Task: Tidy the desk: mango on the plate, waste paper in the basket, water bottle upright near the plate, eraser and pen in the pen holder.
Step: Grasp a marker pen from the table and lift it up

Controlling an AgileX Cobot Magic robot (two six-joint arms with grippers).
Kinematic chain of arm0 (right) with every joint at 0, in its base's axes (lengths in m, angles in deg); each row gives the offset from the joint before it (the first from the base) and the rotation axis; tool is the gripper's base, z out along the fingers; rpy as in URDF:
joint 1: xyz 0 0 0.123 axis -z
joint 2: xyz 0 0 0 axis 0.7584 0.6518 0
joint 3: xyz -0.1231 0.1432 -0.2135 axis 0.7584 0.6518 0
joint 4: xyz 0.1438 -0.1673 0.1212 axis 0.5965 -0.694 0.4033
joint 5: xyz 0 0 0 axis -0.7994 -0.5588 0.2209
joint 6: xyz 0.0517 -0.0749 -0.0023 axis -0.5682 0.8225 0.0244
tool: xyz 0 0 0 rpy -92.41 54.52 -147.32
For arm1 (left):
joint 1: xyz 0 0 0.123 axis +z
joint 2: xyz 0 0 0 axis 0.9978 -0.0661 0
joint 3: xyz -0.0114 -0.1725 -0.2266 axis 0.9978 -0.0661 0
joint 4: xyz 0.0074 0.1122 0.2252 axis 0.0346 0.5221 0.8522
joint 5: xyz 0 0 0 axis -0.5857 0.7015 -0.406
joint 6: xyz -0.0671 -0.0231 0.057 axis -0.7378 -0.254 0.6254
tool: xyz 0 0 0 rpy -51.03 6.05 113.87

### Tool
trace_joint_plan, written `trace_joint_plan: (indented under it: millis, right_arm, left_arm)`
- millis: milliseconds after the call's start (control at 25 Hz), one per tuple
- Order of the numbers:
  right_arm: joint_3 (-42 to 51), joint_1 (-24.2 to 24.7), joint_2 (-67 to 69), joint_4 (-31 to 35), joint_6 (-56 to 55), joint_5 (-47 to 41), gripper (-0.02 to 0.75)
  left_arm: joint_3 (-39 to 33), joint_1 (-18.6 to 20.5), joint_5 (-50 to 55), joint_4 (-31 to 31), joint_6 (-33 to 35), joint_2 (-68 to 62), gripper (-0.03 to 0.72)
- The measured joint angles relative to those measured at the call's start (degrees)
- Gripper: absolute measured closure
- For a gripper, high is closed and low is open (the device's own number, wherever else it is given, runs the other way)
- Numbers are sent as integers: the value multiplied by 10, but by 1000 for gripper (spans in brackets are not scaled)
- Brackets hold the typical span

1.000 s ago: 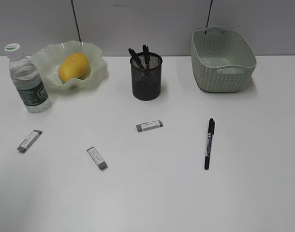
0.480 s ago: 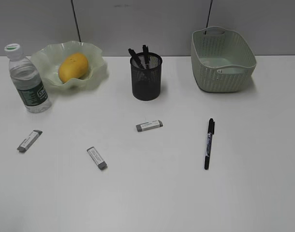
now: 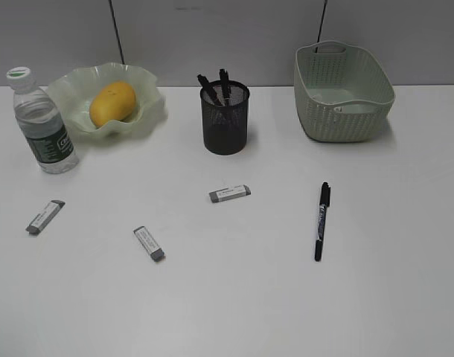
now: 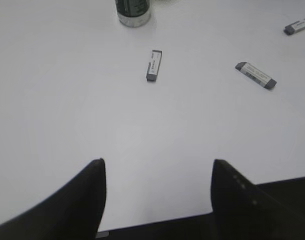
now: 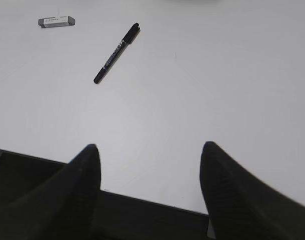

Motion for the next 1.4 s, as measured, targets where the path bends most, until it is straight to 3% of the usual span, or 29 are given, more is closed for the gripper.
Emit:
trace_joint_plan:
  millis: [520,760,1120,1400]
  right_arm:
    - [-1,0,4,0,0,1,240]
    - [-22,0,68,2,-7,44,240]
    - [-41,0,333,5,-30,139,240]
    - [-146,0,579,17,-59,167,240]
  left_arm:
    - [-1,0,-4,0,0,37,186]
    - [-1,0,-4,0,0,96,186]
    - [-1,0,-3,-2,0,134,186]
    - [-1,0,-3,-4,0,136,186]
